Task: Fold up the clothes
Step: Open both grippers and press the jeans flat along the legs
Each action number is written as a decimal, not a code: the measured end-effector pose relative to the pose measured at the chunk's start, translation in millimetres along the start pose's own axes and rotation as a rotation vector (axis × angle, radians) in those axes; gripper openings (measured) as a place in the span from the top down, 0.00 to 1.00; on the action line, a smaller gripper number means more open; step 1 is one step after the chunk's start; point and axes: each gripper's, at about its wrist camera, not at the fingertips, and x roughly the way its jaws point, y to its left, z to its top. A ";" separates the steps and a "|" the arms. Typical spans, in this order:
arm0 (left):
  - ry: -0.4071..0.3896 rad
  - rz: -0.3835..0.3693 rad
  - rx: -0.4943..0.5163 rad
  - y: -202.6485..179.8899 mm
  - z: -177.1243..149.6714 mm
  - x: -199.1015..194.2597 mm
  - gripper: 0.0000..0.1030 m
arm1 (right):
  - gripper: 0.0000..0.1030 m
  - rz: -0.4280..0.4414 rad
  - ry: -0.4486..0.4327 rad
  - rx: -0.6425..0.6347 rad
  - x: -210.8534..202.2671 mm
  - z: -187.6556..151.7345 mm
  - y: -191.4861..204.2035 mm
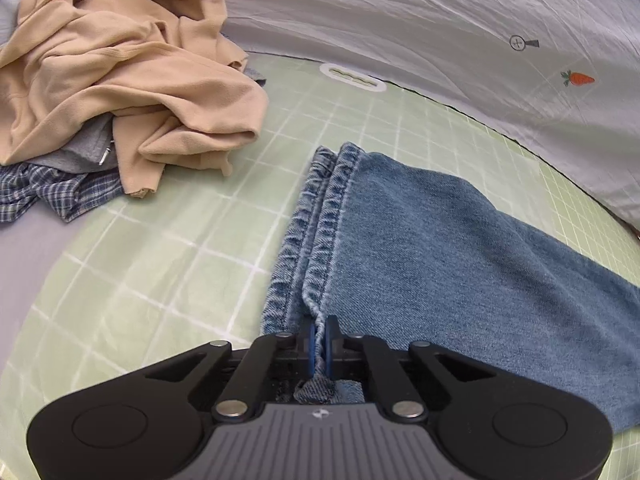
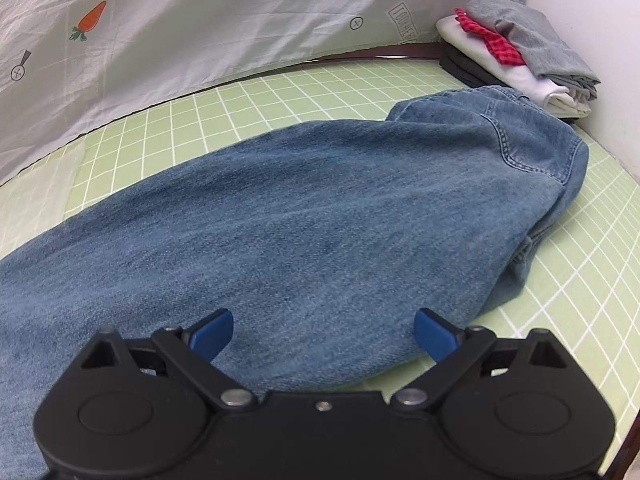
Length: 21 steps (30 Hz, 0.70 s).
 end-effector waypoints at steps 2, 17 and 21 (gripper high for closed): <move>-0.057 0.036 -0.002 -0.8 3.1 -15.1 0.95 | 0.05 -0.006 0.002 -0.026 1.0 1.6 2.0; -0.038 0.045 -0.068 12.7 18.3 -8.7 0.52 | 0.01 0.009 0.057 0.001 19.7 -3.0 -5.2; -0.030 0.029 0.008 0.1 41.0 11.7 0.39 | 0.00 0.023 0.055 0.029 20.0 -5.2 -7.7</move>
